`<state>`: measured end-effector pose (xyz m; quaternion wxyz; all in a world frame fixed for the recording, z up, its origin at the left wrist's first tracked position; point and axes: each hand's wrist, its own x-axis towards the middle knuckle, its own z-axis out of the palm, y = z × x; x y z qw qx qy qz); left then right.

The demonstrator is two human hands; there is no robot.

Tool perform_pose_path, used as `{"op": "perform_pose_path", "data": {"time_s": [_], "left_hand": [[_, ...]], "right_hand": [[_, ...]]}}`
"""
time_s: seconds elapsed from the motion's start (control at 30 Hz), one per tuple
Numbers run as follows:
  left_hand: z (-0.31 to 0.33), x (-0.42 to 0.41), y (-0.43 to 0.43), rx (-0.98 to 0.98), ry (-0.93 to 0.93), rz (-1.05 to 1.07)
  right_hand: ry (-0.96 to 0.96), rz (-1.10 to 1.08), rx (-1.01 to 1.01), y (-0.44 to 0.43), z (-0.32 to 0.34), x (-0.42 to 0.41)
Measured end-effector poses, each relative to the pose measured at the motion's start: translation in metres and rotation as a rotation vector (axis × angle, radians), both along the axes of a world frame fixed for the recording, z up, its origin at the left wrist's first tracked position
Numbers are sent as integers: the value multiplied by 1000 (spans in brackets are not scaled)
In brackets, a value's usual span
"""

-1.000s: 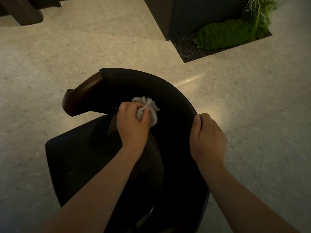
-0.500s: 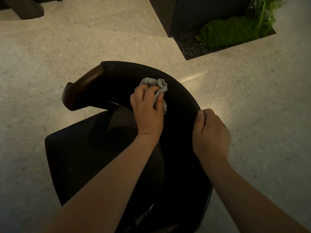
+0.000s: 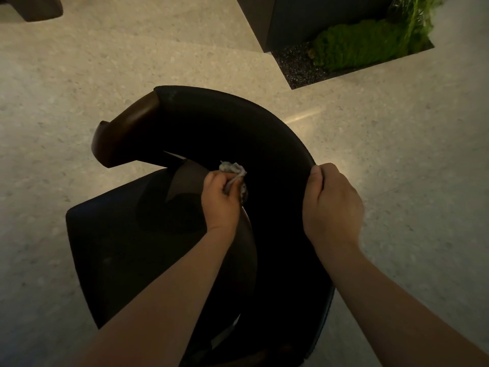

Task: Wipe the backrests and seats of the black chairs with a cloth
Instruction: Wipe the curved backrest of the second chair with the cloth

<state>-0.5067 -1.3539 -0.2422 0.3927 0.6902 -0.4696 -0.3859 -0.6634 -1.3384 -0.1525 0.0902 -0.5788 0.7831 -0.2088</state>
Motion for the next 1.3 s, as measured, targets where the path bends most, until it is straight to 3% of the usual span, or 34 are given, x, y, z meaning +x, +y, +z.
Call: {"op": "perform_pose_path", "data": {"time_s": [0.27, 0.3, 0.4, 0.53, 0.67, 0.83, 1.0, 1.17, 1.3], "left_hand": [[-28, 25, 10, 376, 233, 39], [-26, 28, 11, 382, 170, 9], [-10, 26, 13, 233, 0, -57], [28, 6, 13, -164, 27, 63], [59, -20, -18, -352, -73, 42], [62, -20, -38, -373, -253, -53], [40, -2, -20, -283, -132, -142], [33, 16, -10, 12, -83, -251], [53, 21, -12, -3, -107, -136]], "right_hand": [[-17, -6, 15, -1, 0, 0], [-18, -7, 19, -1, 0, 0], [-17, -9, 36, -2, 0, 0], [-12, -1, 38, -1, 0, 0], [-3, -6, 47, -1, 2, 0], [-10, -5, 42, -1, 1, 0], [-7, -9, 54, -1, 3, 1], [-18, -18, 63, 0, 5, 2], [-31, -22, 67, 0, 5, 1]]}}
